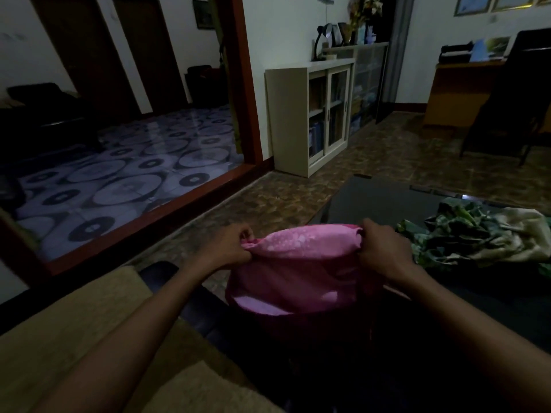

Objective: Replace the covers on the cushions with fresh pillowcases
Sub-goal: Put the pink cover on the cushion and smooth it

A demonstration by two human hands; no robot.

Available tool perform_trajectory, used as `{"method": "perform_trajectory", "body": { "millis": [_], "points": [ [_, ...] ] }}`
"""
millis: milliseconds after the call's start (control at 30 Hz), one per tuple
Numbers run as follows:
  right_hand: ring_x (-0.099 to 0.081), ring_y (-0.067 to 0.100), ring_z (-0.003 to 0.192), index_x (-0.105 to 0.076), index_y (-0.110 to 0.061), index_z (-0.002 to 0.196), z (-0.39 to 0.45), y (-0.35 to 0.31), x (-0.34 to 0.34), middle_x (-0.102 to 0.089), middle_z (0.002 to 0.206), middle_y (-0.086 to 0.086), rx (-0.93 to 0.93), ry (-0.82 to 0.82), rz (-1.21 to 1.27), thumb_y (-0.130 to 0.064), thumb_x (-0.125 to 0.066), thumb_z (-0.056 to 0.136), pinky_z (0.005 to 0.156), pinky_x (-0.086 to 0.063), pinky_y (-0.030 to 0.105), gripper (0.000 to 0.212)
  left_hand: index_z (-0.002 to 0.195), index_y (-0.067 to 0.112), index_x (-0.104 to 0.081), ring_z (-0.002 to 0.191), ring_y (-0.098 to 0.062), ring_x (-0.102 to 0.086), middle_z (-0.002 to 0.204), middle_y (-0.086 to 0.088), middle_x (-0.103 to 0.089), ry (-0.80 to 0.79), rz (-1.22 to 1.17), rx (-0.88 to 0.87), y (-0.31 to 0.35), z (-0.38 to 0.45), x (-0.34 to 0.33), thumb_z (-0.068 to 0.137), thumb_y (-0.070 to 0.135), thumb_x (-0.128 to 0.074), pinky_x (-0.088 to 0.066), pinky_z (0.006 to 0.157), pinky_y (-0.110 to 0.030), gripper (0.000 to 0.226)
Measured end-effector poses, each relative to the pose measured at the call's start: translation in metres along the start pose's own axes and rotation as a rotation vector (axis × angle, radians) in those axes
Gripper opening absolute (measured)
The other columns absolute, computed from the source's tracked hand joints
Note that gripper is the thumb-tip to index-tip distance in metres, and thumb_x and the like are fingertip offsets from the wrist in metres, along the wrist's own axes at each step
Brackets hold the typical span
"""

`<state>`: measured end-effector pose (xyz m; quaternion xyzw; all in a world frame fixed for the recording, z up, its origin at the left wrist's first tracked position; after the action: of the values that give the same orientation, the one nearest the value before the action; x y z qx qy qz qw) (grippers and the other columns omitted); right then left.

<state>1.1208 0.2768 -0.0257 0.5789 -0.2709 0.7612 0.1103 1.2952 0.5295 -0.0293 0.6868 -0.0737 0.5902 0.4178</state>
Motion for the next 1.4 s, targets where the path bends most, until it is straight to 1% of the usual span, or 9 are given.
{"method": "perform_trajectory", "body": {
  "millis": [267, 433, 633, 767, 867, 1033, 1100, 1267, 1400],
  "points": [
    [-0.065, 0.035, 0.1, -0.05, -0.019, 0.109, 0.012, 0.002, 0.012, -0.063, 0.109, 0.012, 0.104, 0.144, -0.188, -0.041, -0.06, 0.094, 0.067, -0.033, 0.035, 0.028, 0.114, 0.028, -0.058, 0.094, -0.033, -0.066, 0.103, -0.008, -0.07, 0.369, 0.449, 0.088, -0.003, -0.011, 0.024, 0.086, 0.034, -0.058, -0.042, 0.073, -0.037, 0.029],
    [-0.07, 0.028, 0.097, -0.069, -0.022, 0.108, 0.014, 0.02, -0.013, -0.073, 0.104, 0.007, 0.062, -0.192, -0.039, -0.051, -0.077, 0.079, 0.071, -0.05, 0.034, 0.042, 0.084, 0.019, -0.069, 0.082, -0.025, -0.067, 0.09, -0.003, -0.068, 0.064, 0.128, 0.013, -0.011, -0.011, 0.003, 0.065, 0.039, -0.041, -0.055, 0.071, -0.036, 0.04],
    [-0.064, 0.011, 0.056, -0.077, -0.008, 0.096, -0.01, 0.03, -0.03, -0.074, 0.074, 0.006, -0.204, -0.559, 0.767, -0.017, -0.071, 0.093, 0.05, -0.052, 0.024, 0.012, 0.104, 0.031, -0.075, 0.083, -0.018, -0.07, 0.099, -0.005, -0.077, -0.092, -0.339, 0.117, -0.022, -0.034, -0.007, 0.053, 0.044, -0.058, -0.059, 0.074, -0.038, 0.056],
    [-0.063, 0.02, 0.072, -0.072, -0.004, 0.108, -0.005, 0.047, -0.043, -0.072, 0.104, 0.02, -0.374, -0.571, 1.088, 0.001, -0.057, 0.094, 0.062, -0.053, 0.028, 0.021, 0.115, 0.017, -0.071, 0.083, -0.01, -0.071, 0.099, -0.003, -0.075, -0.293, -0.425, 0.122, -0.013, -0.051, -0.005, 0.086, 0.017, -0.077, -0.057, 0.069, -0.023, 0.029],
    [-0.064, 0.017, 0.062, -0.069, 0.002, 0.104, -0.013, 0.051, -0.048, -0.071, 0.085, 0.015, -0.446, -0.534, 1.137, 0.007, -0.05, 0.094, 0.055, -0.055, 0.025, 0.023, 0.124, 0.019, -0.066, 0.106, -0.019, -0.07, 0.117, -0.004, -0.073, -0.371, -0.644, 0.141, -0.01, -0.058, -0.008, 0.088, 0.023, -0.071, -0.057, 0.087, -0.031, 0.037],
    [-0.07, 0.029, 0.095, -0.069, -0.009, 0.12, -0.024, 0.043, -0.045, -0.073, 0.107, 0.018, -0.302, -0.49, 1.123, -0.002, -0.062, 0.096, 0.087, -0.056, 0.04, 0.027, 0.114, 0.018, -0.062, 0.092, -0.013, -0.069, 0.109, -0.005, -0.071, -0.001, -0.557, 0.163, -0.028, -0.046, 0.009, 0.089, -0.004, -0.065, -0.057, 0.08, -0.023, 0.034],
    [-0.066, 0.027, 0.089, -0.059, -0.015, 0.117, -0.033, 0.033, -0.032, -0.071, 0.108, 0.017, -0.079, -0.523, 0.955, 0.002, -0.065, 0.093, 0.076, -0.055, 0.038, 0.03, 0.107, 0.021, -0.051, 0.089, -0.014, -0.061, 0.101, -0.001, -0.062, 0.208, -0.417, 0.117, -0.037, -0.048, 0.029, 0.086, -0.007, -0.062, -0.05, 0.075, -0.02, 0.037],
    [-0.046, 0.011, 0.067, -0.048, -0.02, 0.079, -0.043, 0.012, 0.0, -0.056, 0.079, 0.001, 0.225, -0.409, 0.816, 0.003, -0.065, 0.088, 0.058, -0.036, 0.029, 0.03, 0.084, 0.01, -0.05, 0.091, -0.032, -0.057, 0.097, -0.017, -0.056, 0.402, -0.118, -0.06, -0.033, -0.06, 0.055, 0.066, -0.001, -0.047, -0.047, 0.082, -0.04, 0.021],
    [-0.061, 0.007, 0.102, -0.053, -0.026, 0.058, -0.048, 0.004, 0.02, -0.069, 0.109, -0.001, 0.231, -0.311, 0.783, 0.004, -0.068, 0.089, 0.085, -0.048, 0.032, 0.046, 0.075, 0.033, -0.06, 0.114, -0.025, -0.057, 0.114, -0.012, -0.059, 0.423, -0.22, -0.14, -0.026, -0.071, 0.057, 0.067, -0.009, -0.042, -0.048, 0.099, -0.04, 0.046]
  ]
}}
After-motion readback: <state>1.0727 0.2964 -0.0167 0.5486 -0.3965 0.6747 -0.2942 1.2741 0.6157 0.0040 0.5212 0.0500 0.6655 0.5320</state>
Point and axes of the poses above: each hand's wrist, its own z-axis towards the middle knuckle, its own x-axis out of the back of the hand, y = z × x, the point moved 8 cm from there along z, towards the middle knuckle
